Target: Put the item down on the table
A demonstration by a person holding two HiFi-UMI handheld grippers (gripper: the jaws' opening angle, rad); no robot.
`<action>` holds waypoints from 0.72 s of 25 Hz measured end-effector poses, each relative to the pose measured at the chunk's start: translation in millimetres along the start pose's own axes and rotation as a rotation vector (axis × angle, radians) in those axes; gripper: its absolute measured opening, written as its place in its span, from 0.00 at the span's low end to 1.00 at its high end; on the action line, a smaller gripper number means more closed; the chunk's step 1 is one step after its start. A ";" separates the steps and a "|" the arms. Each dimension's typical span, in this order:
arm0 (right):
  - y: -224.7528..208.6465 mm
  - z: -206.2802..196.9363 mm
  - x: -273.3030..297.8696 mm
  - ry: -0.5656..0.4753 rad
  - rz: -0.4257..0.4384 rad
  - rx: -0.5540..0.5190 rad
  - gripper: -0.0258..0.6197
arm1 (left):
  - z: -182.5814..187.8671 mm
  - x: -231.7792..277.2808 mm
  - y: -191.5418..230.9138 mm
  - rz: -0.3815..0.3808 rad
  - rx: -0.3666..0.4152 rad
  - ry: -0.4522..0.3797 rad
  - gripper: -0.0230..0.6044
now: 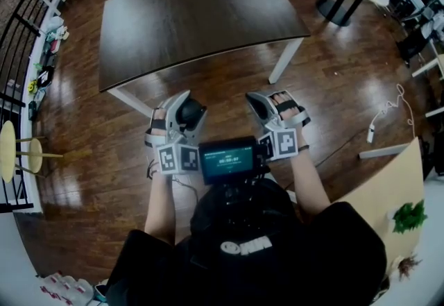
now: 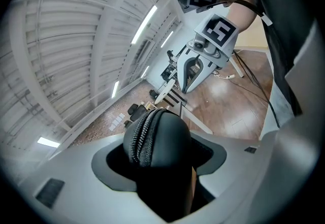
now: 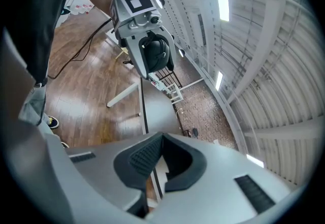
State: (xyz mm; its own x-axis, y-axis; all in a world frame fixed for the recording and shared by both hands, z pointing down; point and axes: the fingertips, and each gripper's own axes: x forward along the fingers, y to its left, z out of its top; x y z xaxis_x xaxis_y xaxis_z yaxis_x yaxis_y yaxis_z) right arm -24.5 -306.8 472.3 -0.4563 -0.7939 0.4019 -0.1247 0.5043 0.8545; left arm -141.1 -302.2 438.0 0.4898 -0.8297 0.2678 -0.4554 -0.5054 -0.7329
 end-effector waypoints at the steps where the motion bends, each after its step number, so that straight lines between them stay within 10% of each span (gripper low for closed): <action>1: -2.4 -2.7 5.3 -0.001 0.001 0.003 0.05 | -1.5 5.9 1.5 -0.002 0.000 0.001 0.49; 18: -57.3 -67.9 110.1 -0.065 0.017 0.016 0.05 | -23.5 135.2 43.9 -0.013 0.030 0.048 0.49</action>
State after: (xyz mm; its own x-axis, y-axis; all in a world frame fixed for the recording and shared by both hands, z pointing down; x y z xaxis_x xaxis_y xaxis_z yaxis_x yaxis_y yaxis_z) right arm -7.8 -446.2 489.9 -0.5148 -0.7615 0.3939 -0.1299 0.5234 0.8421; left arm -112.3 -442.1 456.7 0.4592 -0.8338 0.3065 -0.4266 -0.5096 -0.7472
